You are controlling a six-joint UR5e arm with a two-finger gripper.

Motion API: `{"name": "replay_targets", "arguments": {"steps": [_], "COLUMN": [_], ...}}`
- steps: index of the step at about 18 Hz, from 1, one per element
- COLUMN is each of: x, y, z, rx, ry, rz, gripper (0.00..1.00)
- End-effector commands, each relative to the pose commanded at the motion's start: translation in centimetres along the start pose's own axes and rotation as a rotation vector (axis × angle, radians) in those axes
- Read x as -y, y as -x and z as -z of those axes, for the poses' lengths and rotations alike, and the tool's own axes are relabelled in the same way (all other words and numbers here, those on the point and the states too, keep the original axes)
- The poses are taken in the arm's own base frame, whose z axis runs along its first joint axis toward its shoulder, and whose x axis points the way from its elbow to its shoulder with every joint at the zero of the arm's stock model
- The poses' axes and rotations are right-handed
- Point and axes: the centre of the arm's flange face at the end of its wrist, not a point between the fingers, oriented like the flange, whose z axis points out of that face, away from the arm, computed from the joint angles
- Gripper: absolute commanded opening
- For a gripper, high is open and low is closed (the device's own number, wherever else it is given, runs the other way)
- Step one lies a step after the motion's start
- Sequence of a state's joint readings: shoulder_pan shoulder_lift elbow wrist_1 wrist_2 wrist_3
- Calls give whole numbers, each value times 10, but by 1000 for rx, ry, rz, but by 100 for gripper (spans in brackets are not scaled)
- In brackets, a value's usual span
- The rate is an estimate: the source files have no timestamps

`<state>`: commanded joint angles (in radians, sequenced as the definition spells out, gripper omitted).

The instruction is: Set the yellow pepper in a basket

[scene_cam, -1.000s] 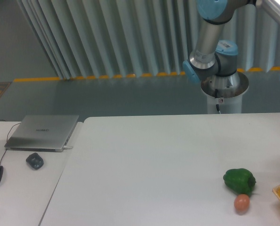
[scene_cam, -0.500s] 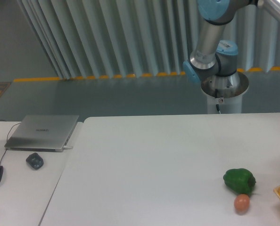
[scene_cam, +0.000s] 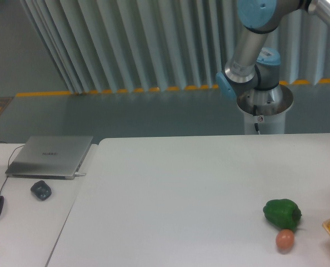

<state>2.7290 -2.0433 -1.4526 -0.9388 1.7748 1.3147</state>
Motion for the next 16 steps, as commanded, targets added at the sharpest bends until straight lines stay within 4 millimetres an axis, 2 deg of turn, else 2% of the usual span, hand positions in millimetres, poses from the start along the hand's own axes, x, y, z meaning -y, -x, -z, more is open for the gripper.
{"name": "replay_targets", "arguments": {"steps": [10, 14, 16], "x": [-2, 2, 11], "y": [-5, -11, -16], "z": [-3, -2, 4], "rx": [-11, -14, -11], "ry": [2, 0, -11], "rz": [1, -6, -18], "gripper": [100, 100, 100]}}
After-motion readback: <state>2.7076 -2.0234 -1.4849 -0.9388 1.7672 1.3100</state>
